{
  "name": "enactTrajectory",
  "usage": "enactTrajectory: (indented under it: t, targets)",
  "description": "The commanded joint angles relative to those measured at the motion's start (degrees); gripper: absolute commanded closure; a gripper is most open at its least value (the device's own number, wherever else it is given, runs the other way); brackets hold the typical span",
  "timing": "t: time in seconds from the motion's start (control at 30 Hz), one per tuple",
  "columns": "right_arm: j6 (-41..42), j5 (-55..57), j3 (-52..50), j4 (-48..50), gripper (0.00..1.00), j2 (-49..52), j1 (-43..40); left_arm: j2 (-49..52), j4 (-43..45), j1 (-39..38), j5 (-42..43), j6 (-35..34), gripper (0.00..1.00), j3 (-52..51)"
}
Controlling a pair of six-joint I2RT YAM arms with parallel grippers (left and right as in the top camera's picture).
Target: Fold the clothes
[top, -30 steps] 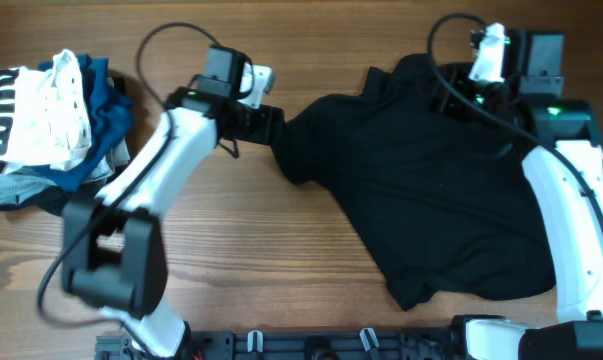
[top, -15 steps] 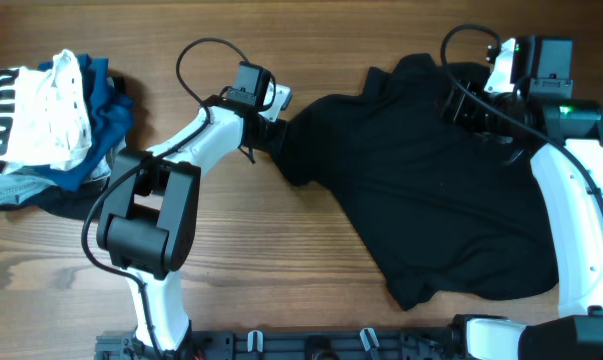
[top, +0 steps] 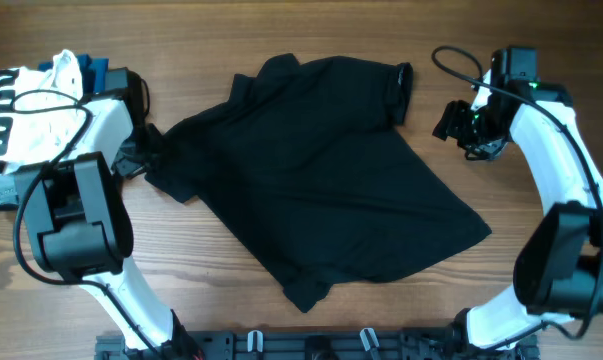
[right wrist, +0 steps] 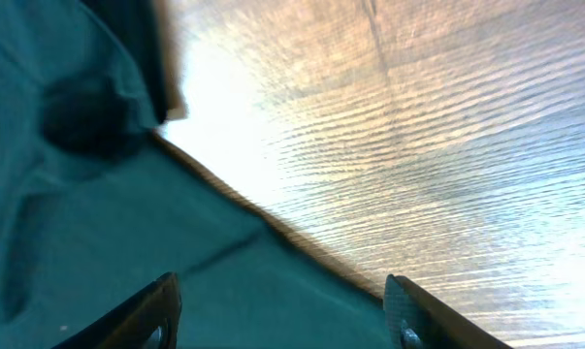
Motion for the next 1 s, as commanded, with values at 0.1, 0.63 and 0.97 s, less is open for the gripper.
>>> enactTrajectory:
  t: [0.1, 0.63, 0.97]
  targets:
    - [-1.6, 6.6, -1.0, -6.1, 0.29, 10.0, -0.7, -7.7, -0.9, -1.6, 2.3, 1.3, 0.7, -0.4]
    - [-14.9, -13.8, -4.5, 5.0, 0.96, 15.2, -1.3, -18.8, 1.0, -1.8, 6.7, 1.3, 0.42, -0.4]
    - [-12.9, -7.1, 19.2, 13.7, 0.96, 15.1, -14.8, -18.8, 5.6, -3.7, 20.9, 9.6, 0.39, -0.4]
